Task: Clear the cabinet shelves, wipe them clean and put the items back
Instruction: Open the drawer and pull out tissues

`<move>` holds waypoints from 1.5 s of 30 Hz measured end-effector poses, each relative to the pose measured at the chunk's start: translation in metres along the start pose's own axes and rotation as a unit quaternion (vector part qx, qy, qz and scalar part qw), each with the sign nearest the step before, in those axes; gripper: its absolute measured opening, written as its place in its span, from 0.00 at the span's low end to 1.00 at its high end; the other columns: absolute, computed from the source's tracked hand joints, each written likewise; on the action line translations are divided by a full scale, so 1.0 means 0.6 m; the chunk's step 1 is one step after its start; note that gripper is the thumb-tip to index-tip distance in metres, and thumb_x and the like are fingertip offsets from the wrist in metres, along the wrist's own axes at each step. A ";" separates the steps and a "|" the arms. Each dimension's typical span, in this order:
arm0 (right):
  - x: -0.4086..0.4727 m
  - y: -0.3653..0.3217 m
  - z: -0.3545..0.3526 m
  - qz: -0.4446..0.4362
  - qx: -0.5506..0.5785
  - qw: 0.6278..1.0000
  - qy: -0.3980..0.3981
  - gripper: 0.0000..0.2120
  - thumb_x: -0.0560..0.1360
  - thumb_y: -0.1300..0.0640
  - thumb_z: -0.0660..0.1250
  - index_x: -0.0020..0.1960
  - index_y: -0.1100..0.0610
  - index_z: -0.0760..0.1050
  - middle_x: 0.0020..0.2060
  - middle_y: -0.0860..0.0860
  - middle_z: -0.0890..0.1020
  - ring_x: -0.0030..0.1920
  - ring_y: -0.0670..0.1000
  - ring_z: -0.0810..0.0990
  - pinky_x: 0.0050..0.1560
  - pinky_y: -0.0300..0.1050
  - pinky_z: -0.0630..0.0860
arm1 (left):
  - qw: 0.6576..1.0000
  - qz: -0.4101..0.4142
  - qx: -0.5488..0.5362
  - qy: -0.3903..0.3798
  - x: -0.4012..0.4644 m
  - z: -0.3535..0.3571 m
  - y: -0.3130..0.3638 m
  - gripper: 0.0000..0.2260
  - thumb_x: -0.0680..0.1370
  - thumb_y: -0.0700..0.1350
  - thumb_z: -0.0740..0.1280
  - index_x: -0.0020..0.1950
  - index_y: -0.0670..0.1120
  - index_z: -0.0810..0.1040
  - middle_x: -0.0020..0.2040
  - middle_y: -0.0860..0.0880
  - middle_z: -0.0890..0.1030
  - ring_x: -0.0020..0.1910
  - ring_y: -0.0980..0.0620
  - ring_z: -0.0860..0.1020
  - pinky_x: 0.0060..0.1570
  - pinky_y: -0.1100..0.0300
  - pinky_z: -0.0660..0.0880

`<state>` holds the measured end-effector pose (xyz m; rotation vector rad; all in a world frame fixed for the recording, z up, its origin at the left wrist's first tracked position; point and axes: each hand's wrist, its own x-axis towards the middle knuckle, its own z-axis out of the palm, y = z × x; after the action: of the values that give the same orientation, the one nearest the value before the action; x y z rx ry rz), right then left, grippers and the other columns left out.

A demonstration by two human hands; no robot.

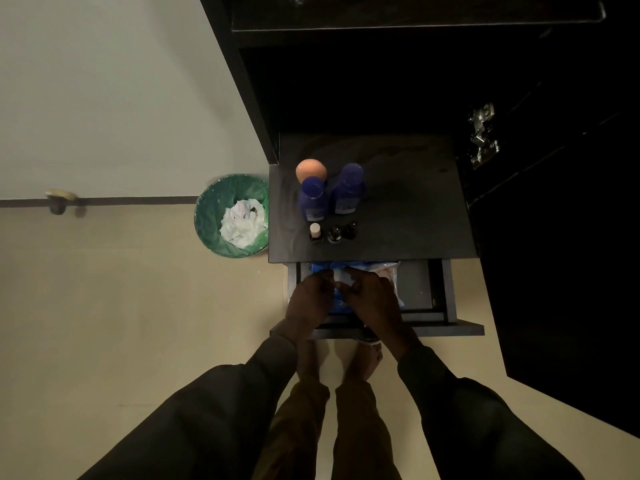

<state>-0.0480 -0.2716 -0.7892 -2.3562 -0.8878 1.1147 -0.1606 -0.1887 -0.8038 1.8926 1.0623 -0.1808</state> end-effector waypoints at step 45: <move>0.003 0.001 -0.024 0.233 0.339 0.911 -0.036 0.19 0.75 0.56 0.72 0.63 0.62 0.77 0.59 0.58 0.81 0.58 0.56 0.79 0.59 0.49 0.75 | 0.990 -0.018 -0.139 0.013 -0.006 -0.015 0.032 0.09 0.80 0.45 0.66 0.56 0.42 0.80 0.54 0.45 0.84 0.47 0.59 0.79 0.55 0.60 0.77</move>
<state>-0.0356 -0.2720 -0.7816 -1.9599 0.0913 1.4042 -0.1509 -0.1877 -0.7846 1.6294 1.0807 -0.0257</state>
